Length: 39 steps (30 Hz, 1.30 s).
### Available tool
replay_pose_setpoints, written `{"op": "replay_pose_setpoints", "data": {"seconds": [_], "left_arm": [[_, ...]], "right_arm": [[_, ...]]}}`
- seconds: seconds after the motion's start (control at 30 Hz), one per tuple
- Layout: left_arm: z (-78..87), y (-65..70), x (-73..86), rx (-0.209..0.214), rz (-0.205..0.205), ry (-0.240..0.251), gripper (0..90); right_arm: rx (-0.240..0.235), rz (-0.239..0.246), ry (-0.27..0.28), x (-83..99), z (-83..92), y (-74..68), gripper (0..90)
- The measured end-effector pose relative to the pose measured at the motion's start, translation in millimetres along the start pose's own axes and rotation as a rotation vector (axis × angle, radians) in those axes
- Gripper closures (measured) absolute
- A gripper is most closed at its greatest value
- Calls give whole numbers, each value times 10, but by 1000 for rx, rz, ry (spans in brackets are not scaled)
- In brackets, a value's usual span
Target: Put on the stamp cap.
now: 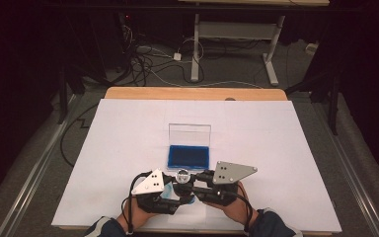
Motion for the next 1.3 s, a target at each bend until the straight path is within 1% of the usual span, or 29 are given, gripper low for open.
{"op": "replay_pose_setpoints", "data": {"seconds": [0.03, 0.07, 0.13, 0.2, 0.23, 0.33, 0.37, 0.43, 0.47, 0.5, 0.57, 0.63, 0.67, 0.73, 0.77, 0.8, 0.83, 0.87, 0.97, 1.07, 1.1, 1.2, 1.3], "left_arm": [[1, 1, -2, -1, -1, 1, 361], [4, -6, 0, -8, -11, -5, 361], [7, 1, -7, -7, -8, 4, 361], [10, -3, -3, -12, -17, 0, 362], [9, 2, -4, -9, -15, 4, 362], [12, -8, 9, -15, -28, -11, 362], [1, 9, 2, -15, -9, 0, 362], [1, 9, 4, -15, -11, -1, 362], [16, -18, 18, -22, -42, -23, 362], [18, -16, 20, -18, -40, -23, 362], [19, -27, 29, -26, -54, -36, 362], [12, -14, 30, -15, -36, -29, 362], [9, -25, 31, -21, -47, -32, 362], [13, -23, 45, -14, -44, -40, 362], [13, -30, 50, -17, -51, -47, 362], [-6, 3, 34, -11, -11, -23, 362], [7, -19, 46, -10, -34, -36, 362], [9, -22, 52, -10, -38, -43, 361], [11, -26, 49, -10, -39, -44, 362], [-3, -17, 58, -5, -27, -44, 362], [-9, -2, 57, -3, -11, -42, 362], [-5, -6, 55, -4, -10, -41, 362], [-8, 1, 64, 5, -5, -45, 362]], "right_arm": [[2, -1, 1, -1, 1, 1, 748], [-1, -7, 5, -2, 1, 1, 748], [0, -3, 6, -3, 2, 1, 748], [-2, -1, 9, -4, 2, -8, 748], [0, 8, 7, -4, 2, -9, 748], [2, 16, 5, 2, -2, -13, 749], [0, 15, 5, 7, -5, -16, 748], [1, 16, 5, 11, -7, -16, 749], [-1, 17, 5, 13, -7, -17, 749], [-1, 17, 4, 16, -9, -17, 749], [0, 19, 5, 20, -11, -19, 749], [1, 19, 3, 30, -14, -16, 749], [-4, 18, 6, 34, -15, -19, 749], [-3, 25, 2, 44, -20, -18, 750], [-3, 21, 4, 47, -22, -17, 750], [-1, 19, 3, 53, -25, -17, 750], [-1, 22, 3, 57, -27, -18, 750], [-3, 24, 5, 58, -27, -19, 750], [-2, 28, 8, 63, -31, -18, 751], [1, 34, 6, 71, -38, -20, 751], [2, 37, 5, 79, -42, -23, 751], [5, 42, 4, 86, -48, -20, 751], [4, 48, 1, 88, -51, -28, 752]]}}
Point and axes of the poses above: each handheld gripper's, and its own axes: z roughly backward along the jaws, x roughly out of its underside, y roughly to its right, the point moved 10 cm from there along -z, roughly forward along the jaws, and after that the axes turned 1 degree about -y, right-handed, at the moved point
